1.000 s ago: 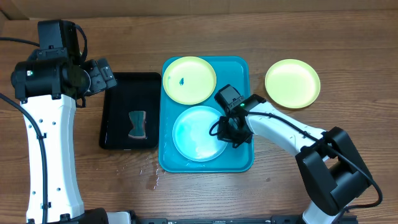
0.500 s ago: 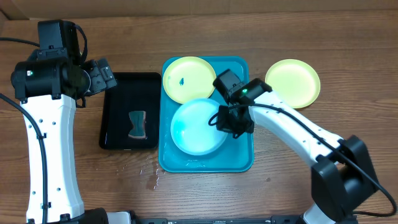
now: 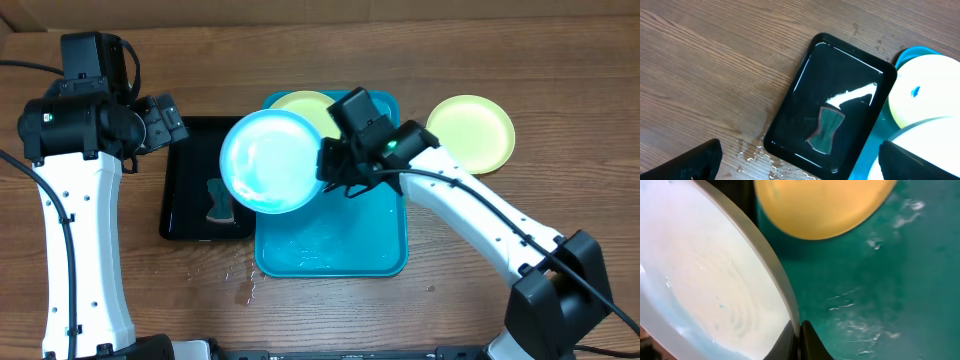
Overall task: Clean dirty plates on tray and stack at the side
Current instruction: 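Lift the light-blue plate by its rim with the right gripper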
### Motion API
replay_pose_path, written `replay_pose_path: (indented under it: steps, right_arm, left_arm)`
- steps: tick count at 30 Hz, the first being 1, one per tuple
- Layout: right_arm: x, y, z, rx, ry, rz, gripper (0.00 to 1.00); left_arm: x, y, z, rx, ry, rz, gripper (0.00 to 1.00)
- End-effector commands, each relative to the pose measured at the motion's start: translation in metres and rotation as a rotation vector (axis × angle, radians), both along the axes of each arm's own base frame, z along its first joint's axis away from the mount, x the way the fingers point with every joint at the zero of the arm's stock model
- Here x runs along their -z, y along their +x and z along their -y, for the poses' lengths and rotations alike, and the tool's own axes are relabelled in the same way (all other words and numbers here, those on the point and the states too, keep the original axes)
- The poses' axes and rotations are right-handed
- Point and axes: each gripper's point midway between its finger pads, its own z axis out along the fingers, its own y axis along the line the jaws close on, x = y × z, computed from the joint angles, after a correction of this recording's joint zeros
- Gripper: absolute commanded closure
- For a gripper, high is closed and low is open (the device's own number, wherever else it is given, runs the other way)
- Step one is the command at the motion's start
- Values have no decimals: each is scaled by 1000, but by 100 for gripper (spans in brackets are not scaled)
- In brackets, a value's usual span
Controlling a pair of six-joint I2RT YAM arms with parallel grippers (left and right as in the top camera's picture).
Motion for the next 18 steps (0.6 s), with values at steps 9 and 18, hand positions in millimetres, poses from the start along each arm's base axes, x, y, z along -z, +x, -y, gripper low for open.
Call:
replay_pose_path:
  steps: [9,18]
  right_arm:
    - [-2,-25,-12,1,21,-107,96]
    - [2,-35,-6,-1,-6,-153,96]
  left_arm:
    - [-5,2,0,-9,-4,17,0]
    - [-5,2,0,-9,-4,17,0]
